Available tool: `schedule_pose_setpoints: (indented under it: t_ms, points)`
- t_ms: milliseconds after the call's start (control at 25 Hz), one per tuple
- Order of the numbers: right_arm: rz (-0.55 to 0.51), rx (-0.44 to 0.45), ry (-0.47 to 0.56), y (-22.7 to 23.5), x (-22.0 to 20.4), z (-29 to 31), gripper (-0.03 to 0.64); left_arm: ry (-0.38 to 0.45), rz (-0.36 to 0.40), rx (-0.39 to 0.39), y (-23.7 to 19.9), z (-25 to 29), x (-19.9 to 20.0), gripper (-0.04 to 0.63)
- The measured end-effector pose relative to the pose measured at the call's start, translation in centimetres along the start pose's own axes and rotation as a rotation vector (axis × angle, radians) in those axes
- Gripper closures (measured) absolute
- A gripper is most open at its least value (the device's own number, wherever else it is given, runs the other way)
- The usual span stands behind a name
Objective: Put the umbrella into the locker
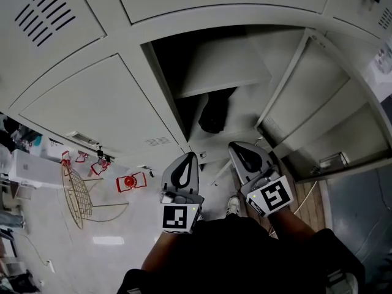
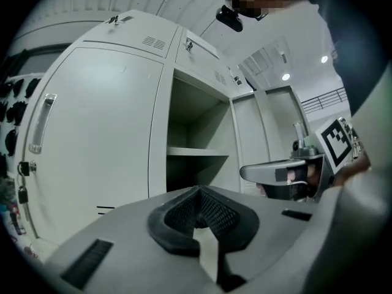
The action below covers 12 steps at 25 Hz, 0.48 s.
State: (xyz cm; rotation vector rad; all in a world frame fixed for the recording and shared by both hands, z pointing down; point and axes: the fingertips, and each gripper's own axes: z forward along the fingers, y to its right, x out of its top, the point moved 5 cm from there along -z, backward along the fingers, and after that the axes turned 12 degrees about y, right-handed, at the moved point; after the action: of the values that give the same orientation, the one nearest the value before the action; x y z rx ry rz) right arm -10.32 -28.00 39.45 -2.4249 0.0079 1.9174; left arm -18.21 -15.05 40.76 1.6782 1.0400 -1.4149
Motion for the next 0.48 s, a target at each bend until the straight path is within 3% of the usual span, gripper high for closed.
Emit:
schedule_pose_setpoints:
  t_ms: [480]
  points:
    - [-0.023, 0.019, -0.005, -1.3, -0.4, 0.5, 0.618, 0.009, -0.020, -0.030, -0.6, -0.3, 0.3, 0.595]
